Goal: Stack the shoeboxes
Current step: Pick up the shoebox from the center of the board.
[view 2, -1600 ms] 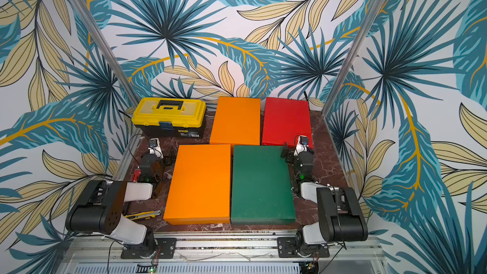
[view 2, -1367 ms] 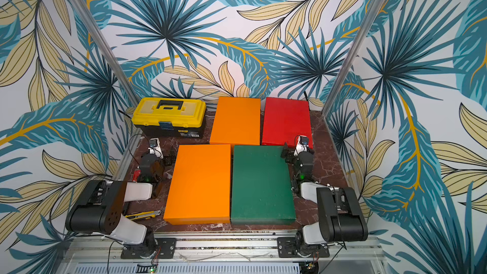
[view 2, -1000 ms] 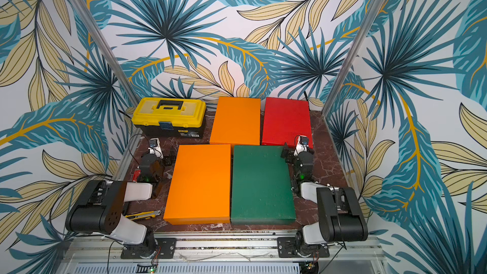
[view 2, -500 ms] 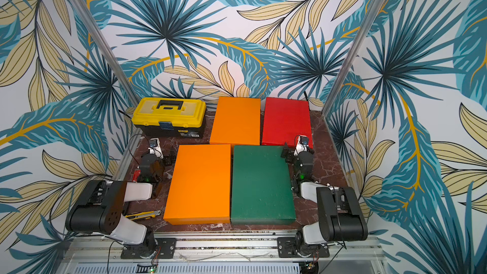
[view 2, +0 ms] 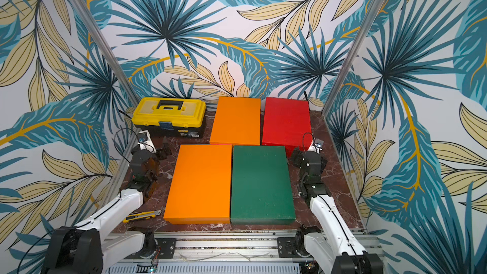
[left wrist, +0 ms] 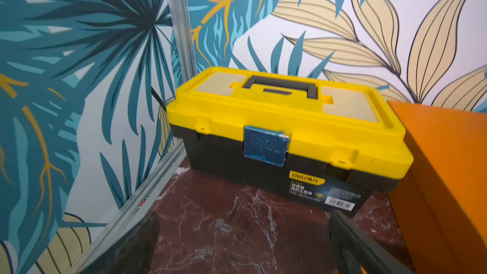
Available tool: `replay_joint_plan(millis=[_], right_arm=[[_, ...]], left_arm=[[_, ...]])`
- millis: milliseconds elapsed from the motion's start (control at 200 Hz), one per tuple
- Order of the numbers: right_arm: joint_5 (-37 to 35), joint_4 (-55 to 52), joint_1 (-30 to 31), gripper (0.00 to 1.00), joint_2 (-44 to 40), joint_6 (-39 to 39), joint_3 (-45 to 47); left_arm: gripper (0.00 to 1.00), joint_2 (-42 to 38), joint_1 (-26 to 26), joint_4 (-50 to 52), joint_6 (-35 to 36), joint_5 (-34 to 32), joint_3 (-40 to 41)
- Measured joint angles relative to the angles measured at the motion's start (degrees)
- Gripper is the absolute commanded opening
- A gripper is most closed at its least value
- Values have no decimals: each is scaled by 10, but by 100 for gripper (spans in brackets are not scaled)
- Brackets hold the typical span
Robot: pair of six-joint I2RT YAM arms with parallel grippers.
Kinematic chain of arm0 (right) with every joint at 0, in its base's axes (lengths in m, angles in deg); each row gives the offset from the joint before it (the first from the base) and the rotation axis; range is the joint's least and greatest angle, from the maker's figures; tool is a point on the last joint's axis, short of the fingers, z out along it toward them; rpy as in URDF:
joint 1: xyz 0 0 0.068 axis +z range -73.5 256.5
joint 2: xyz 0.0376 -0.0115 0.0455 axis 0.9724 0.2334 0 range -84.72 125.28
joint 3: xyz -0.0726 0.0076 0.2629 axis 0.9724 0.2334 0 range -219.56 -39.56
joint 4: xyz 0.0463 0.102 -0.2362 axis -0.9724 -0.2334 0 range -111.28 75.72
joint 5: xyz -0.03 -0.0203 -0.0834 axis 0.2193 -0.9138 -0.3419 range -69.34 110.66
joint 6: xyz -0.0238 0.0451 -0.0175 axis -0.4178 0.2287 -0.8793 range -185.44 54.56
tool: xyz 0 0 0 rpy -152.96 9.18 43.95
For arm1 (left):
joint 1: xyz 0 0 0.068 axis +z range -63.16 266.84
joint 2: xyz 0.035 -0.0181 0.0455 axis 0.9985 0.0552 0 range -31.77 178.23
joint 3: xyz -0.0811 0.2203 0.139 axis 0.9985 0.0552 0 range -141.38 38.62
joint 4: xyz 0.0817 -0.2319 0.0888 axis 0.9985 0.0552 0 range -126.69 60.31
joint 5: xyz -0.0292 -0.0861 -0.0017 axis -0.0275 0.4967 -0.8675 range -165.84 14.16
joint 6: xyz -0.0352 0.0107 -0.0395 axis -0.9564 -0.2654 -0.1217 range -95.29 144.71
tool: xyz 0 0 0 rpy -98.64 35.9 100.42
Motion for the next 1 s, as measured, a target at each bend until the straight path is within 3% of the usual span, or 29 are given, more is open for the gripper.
replay_joint_plan(millis=[125,265,426,736,841,996], right_arm=[[-3,-116,2,100,-61,49,-18],[22,-222,7,99,-50,99,-68],[75,-291,14,100,-34,126,-89],[186,-392,26,100,7,157,-142],[196,-426,27,99,6,157,-143],[212,-468,29,89,6,157,-143]], left_arm=[[100,-45,-2,129,-95,-25,-61],[100,-64,-2,253,-184,-19,-120],[99,-47,-2,329,-215,68,-176],[99,87,-8,404,-278,287,-294],[100,112,-36,432,-285,315,-310],[97,116,-104,472,-286,330,-335]])
